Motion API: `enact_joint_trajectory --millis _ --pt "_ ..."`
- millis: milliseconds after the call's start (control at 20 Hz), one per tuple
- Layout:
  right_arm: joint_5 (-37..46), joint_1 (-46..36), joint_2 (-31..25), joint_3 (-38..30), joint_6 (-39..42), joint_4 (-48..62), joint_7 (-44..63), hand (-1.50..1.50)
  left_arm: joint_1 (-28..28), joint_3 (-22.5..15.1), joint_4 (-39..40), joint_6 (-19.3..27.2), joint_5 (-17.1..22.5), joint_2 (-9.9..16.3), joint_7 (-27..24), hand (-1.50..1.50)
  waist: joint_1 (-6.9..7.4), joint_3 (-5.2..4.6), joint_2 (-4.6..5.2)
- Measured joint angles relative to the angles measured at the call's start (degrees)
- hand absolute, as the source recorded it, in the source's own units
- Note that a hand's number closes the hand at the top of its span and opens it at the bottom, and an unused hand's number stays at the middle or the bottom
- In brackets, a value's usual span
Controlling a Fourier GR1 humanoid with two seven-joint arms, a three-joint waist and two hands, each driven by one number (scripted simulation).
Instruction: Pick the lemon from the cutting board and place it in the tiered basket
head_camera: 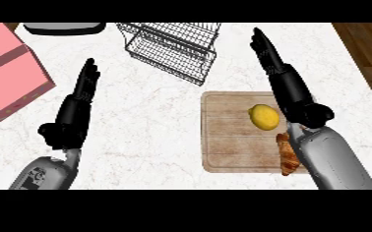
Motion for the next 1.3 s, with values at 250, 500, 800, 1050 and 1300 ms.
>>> enact_joint_trajectory --millis 250,500,800,1050,1300 --pt "-2.4 -2.2 2.8 1.6 4.6 5.4 3.6 -1.5 0.3 -1.2 3.0 -5.3 1.6 -1.5 -0.9 0.0 1.54 0.63 0.27" --pt "-1.7 -2.2 6.5 4.8 6.1 12.1 5.7 -1.5 2.1 -2.8 5.2 -12.0 4.9 -2.2 -1.3 0.0 2.16 0.78 0.46" --pt "-2.0 -0.9 5.7 3.2 10.5 9.6 0.7 -1.5 2.1 -1.4 9.9 -16.7 5.6 -3.7 -3.2 0.0 1.53 0.88 0.12" --pt "2.4 -4.6 -4.5 2.8 14.6 2.9 7.2 -1.5 2.6 -0.6 11.3 -18.0 5.9 -3.7 -4.0 0.0 0.81 0.81 -0.31" --pt "10.1 -10.4 -17.1 6.8 23.2 -1.4 16.6 -1.5 2.6 -0.4 11.8 -17.9 5.6 -3.8 -3.9 0.0 0.42 0.6 -0.81"
